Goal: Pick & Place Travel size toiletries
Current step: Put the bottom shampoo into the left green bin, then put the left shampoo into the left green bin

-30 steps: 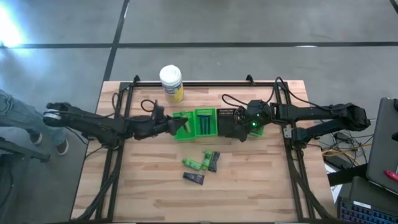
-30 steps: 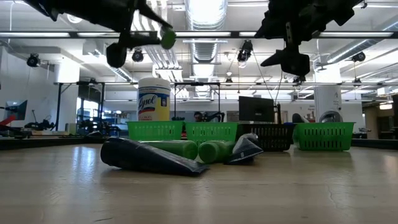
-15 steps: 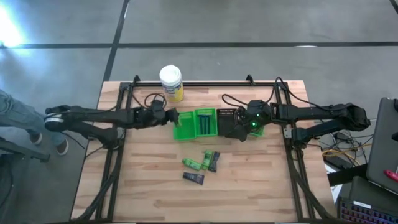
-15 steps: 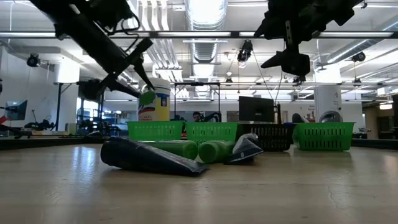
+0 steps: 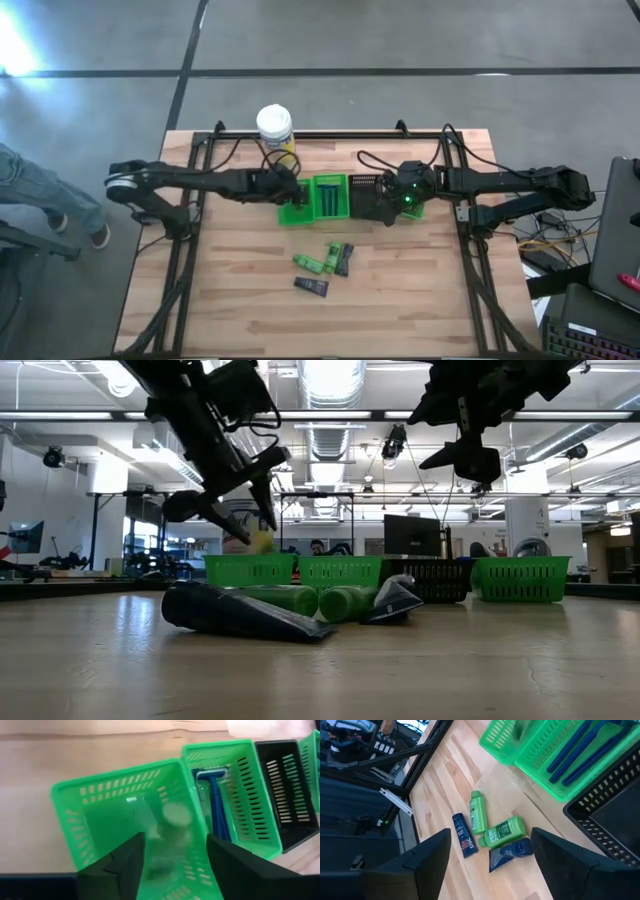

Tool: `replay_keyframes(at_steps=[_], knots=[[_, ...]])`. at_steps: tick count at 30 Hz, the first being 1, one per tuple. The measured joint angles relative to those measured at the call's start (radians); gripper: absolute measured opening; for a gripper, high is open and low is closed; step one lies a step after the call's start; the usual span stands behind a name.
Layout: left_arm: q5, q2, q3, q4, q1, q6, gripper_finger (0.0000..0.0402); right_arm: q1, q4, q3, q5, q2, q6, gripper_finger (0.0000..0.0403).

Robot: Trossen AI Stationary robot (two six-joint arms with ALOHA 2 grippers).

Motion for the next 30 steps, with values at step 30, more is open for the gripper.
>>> replay_keyframes(at_steps=[30], knots=[[0.257, 0.124, 0.076, -0.008, -0.372, 1.172, 0.0234, 0.009, -0.090, 0.000, -0.006, -0.003, 0.011, 0.0304]])
